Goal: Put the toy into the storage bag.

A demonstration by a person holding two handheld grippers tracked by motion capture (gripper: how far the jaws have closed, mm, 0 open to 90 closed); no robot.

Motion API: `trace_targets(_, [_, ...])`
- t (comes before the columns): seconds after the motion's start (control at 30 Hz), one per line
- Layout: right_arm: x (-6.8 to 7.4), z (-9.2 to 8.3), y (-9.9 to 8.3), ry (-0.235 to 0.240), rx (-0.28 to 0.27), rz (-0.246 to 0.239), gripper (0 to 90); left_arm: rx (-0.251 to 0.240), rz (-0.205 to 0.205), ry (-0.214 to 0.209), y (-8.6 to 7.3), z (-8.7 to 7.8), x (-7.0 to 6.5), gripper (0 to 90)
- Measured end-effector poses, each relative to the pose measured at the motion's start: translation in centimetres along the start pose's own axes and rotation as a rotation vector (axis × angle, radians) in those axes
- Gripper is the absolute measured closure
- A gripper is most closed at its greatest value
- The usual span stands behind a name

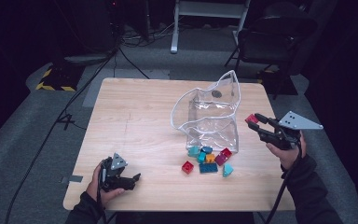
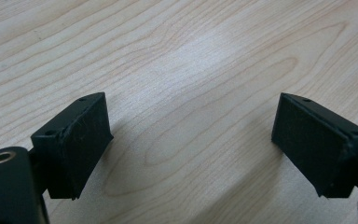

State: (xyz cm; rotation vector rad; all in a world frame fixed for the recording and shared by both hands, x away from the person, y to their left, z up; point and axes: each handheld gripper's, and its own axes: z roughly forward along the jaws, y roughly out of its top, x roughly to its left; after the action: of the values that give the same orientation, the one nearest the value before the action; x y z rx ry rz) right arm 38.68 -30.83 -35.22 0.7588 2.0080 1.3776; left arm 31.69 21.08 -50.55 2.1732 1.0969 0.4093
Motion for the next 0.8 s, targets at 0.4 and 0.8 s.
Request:
trace_targets(0.4, [0.2,1.1,4.1,-0.011,-0.046,-0.023,59.7,0.0,0.0,0.0,0.0,0.0,0.0,11.8])
trace_targets(0.8, [1.0,3.5,6.0,0.007,-0.054,-0.032,59.6,0.0,0.0,0.0,0.0,0.0,0.0,11.8])
